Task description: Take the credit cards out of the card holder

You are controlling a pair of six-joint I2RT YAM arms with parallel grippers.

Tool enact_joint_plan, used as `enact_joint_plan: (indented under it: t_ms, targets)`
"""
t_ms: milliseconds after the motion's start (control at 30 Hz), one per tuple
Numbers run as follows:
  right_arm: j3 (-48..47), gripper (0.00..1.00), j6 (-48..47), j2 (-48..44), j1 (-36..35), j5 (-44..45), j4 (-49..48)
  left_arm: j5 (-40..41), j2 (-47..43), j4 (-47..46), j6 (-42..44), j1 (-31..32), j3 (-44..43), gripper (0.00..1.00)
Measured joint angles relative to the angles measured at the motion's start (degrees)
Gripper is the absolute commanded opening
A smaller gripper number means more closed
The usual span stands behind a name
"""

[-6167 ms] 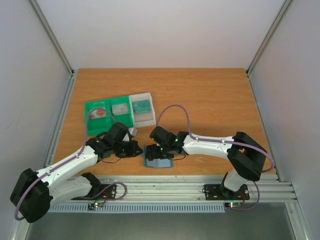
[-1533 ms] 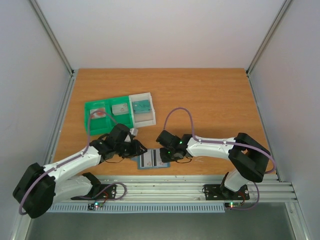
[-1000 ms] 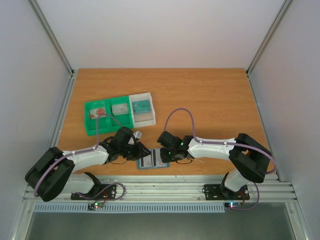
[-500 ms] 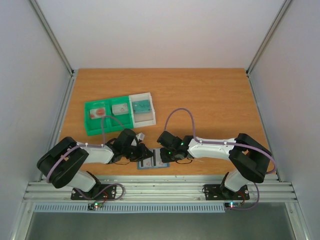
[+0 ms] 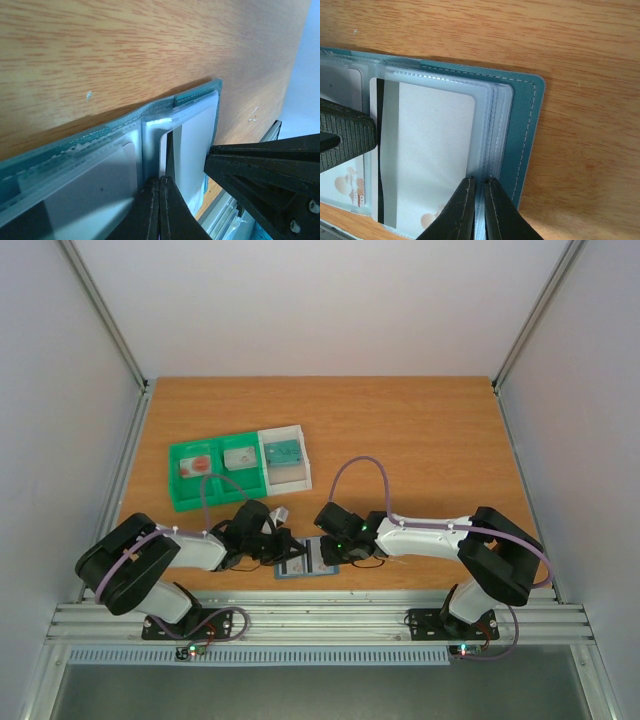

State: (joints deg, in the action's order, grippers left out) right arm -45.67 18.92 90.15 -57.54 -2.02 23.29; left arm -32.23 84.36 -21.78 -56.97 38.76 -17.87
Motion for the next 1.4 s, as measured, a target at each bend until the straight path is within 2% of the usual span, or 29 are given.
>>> enact_joint_plan:
  t_ms: [233,633,933,1233,1400]
  targets:
    - [0.0,0.07,0.37,0.0,0.0,0.04,0.02,0.48,-1.75,1.75,0.22,0.15,0.07,0.0]
    - [-0.07,0.1,0.48,0.0,0.0,0.07,0.28,3.67,-13.6,13.11,1.53,0.24,0.13,0.0]
    - [-1.14,0.15,0.44,-1.33,0.0,0.26,2.78,3.45,-13.99,15.39,1.73,0.24,0.13,0.0]
    - [-1.9,0.12,0.5,-1.6,0.0,-0.83,0.15,3.45,-14.05,15.54,1.7,0.24,0.15,0.0]
    - [-3.1,0.1,0.52,1.84,0.0,-2.84,-1.97,3.43,-14.05,15.5,1.68,0.24,0.22,0.01]
